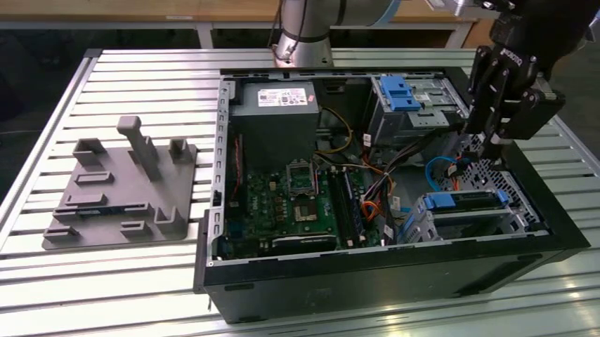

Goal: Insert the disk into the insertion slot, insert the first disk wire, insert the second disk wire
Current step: 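Insert the first disk wire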

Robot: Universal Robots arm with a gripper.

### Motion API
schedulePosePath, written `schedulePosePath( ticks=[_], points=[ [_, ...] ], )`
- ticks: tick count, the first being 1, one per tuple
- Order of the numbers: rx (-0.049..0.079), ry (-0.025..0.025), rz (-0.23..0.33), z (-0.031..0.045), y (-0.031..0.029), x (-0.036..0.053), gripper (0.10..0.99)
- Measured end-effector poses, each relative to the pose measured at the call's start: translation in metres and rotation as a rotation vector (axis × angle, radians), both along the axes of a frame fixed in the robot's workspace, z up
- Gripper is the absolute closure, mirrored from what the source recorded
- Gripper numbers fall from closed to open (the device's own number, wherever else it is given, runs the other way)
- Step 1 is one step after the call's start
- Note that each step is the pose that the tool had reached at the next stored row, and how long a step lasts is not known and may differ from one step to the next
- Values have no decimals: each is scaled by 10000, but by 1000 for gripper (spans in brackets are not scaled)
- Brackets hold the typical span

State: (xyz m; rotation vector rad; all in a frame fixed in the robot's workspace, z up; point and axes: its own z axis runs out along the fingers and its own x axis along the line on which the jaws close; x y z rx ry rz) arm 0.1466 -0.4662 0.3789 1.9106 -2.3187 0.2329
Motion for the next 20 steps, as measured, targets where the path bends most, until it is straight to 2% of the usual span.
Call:
schedulePosePath(
  ticks=[4,5,9,13,16,17,20],
  points=[
    [-477,0,0,-16,98,21,522],
    [-549,5,-1,-24,105,33,522],
    [-605,24,1,-73,106,108,522],
    [-714,27,7,-134,114,110,522],
    [-742,58,157,-164,118,111,522],
    [-748,57,189,-170,132,111,522],
    [-800,58,203,-182,224,111,522]
  ],
)
